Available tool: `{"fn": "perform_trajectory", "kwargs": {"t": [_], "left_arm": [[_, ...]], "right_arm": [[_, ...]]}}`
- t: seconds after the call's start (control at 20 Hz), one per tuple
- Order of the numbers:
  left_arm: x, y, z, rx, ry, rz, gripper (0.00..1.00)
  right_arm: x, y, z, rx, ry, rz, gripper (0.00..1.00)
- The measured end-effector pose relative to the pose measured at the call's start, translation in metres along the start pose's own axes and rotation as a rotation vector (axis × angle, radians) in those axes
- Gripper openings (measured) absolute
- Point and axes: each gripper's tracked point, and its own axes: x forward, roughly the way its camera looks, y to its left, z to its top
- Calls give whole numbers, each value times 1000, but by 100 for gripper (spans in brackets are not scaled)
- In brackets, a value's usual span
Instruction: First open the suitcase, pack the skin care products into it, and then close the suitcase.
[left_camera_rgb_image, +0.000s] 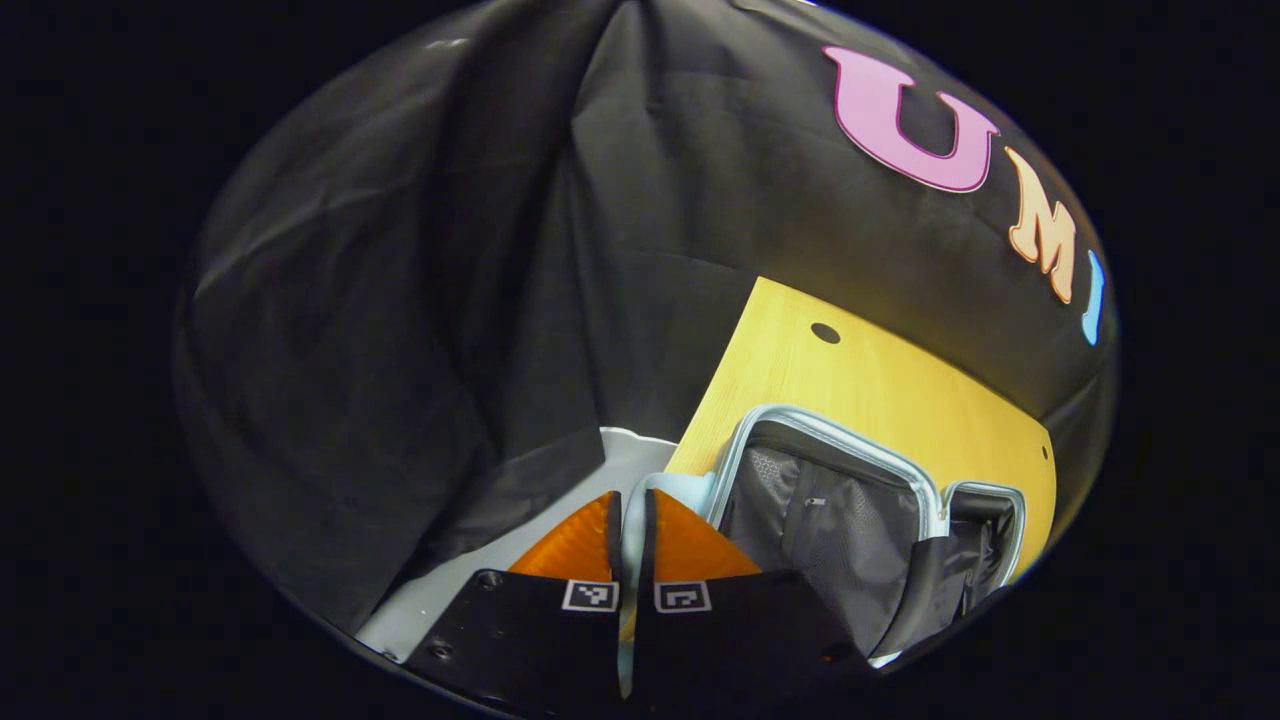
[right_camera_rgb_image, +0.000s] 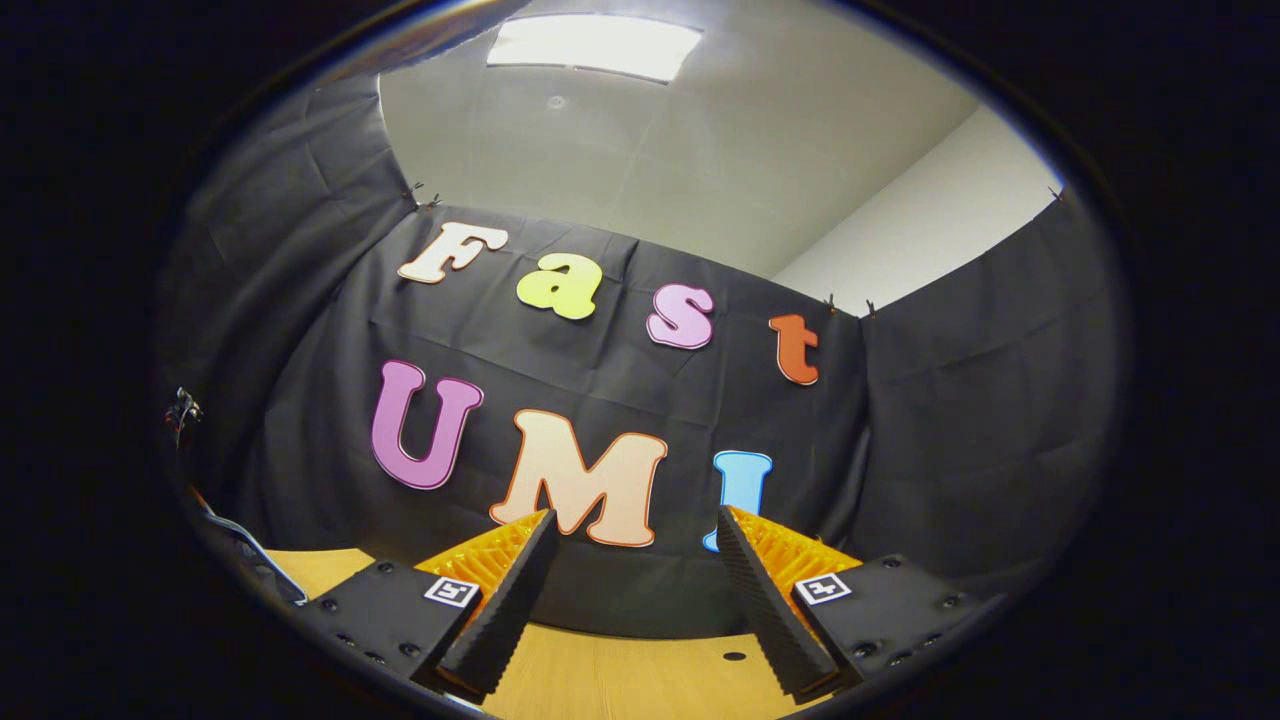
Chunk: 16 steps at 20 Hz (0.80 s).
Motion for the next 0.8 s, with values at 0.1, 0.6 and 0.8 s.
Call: {"fn": "perform_trajectory", "kwargs": {"t": [0.1,0.6,0.8], "left_arm": [[2,17,1,21,-17,81,4],[-123,-57,78,74,-444,213,92],[-193,-144,95,102,-556,112,93]], "right_arm": [[2,-5,2,-14,2,10,100],[-5,-73,-5,24,-11,53,98],[-6,-101,-30,65,34,65,98]]}}
